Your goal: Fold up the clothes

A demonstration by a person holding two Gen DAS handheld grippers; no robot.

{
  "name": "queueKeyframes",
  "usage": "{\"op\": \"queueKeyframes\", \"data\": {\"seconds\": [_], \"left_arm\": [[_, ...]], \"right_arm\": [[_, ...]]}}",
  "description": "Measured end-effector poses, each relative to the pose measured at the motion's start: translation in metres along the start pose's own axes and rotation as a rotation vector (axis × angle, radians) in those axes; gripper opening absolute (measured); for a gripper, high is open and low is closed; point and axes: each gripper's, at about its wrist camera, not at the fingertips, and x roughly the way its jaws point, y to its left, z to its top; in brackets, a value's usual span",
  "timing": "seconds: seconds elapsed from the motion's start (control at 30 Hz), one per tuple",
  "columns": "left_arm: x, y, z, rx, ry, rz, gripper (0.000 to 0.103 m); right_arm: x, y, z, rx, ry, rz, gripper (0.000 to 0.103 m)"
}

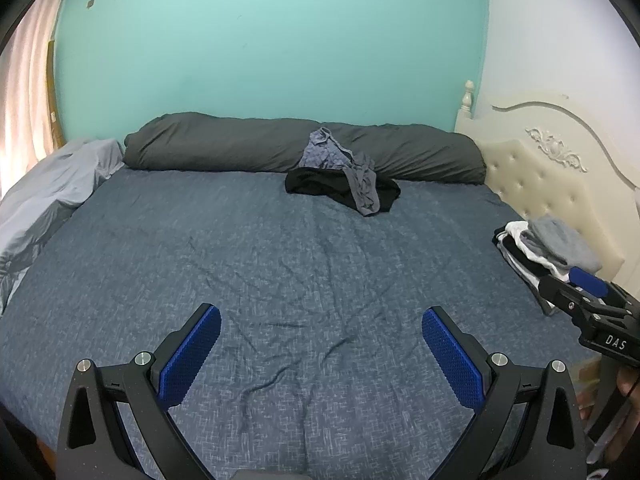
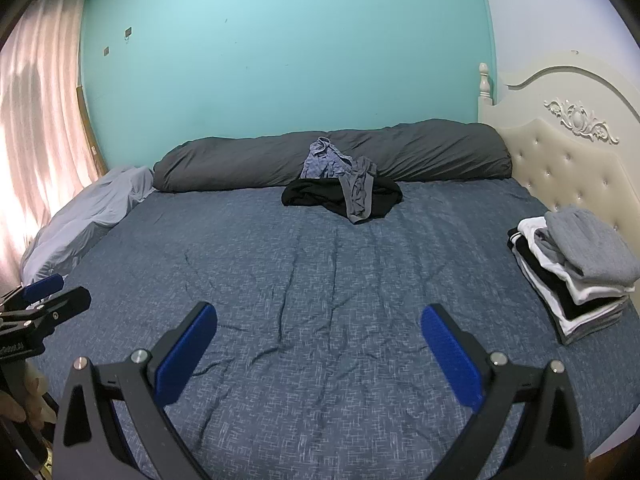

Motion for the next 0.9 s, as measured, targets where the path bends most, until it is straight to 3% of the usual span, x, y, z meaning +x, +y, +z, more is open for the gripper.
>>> {"op": "queueKeyframes", "data": {"seconds": [0.9], "left_arm": [[0.0,-0.005,0.005,0.002,0.003,0.0,0.103]], "right_arm": [[0.001,-0.003,-0.002,0.0,0.017,-0.001,0.103]]}}
